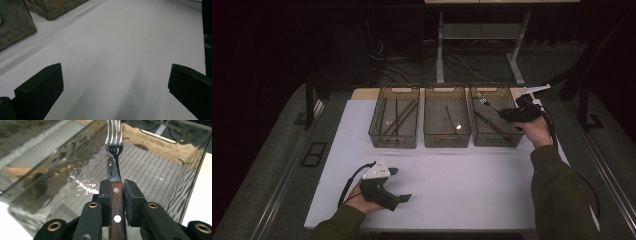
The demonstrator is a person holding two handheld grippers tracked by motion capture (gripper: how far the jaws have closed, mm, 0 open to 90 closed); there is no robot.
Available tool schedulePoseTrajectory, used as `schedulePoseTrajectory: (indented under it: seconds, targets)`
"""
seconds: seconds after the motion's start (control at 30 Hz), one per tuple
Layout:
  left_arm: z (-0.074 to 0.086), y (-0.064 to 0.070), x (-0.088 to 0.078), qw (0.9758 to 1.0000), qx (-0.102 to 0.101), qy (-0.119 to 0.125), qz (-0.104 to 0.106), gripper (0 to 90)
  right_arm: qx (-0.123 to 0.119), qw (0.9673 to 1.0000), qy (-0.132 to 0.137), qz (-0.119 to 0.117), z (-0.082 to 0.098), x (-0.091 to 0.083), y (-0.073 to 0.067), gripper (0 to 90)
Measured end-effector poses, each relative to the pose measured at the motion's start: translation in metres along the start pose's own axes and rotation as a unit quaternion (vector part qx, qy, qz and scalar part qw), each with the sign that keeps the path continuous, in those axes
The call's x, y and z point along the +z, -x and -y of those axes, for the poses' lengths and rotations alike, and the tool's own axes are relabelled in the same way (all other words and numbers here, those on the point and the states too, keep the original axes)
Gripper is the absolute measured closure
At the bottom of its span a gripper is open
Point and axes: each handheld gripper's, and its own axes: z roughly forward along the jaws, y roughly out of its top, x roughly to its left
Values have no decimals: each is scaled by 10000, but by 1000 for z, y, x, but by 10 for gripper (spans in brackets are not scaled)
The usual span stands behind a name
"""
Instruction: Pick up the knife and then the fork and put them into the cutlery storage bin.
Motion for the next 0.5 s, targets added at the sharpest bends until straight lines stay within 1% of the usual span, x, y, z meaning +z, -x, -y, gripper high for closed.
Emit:
schedulePoseTrajectory:
  seconds: [0.17, 0.23, 0.3, 0.37, 0.4, 0.43, 0.5]
  targets:
    - [0, 0, 0, 10000, 14, -17, 0, 0, 32, 9997, -224, 69, 2, 12, 1, 771]
    - [0, 0, 0, 10000, 8, -11, -2, 0, 53, 9994, -317, 134, 2, 16, 1, 766]
    - [0, 0, 0, 10000, 9, -19, -2, 0, 47, 9993, -311, 184, 2, 17, 1, 776]
    - [0, 0, 0, 10000, 15, -16, 4, 0, 43, 9996, -253, 105, 1, 17, 0, 744]
    - [0, 0, 0, 10000, 17, -19, 2, 0, 7, 9996, -235, 140, 1, 16, -1, 727]
    - [0, 0, 0, 10000, 23, -21, 3, 0, 37, 9997, -219, 135, 1, 15, -1, 719]
    - [0, 0, 0, 10000, 24, -19, 3, 0, 62, 9998, -133, 128, 1, 13, 0, 675]
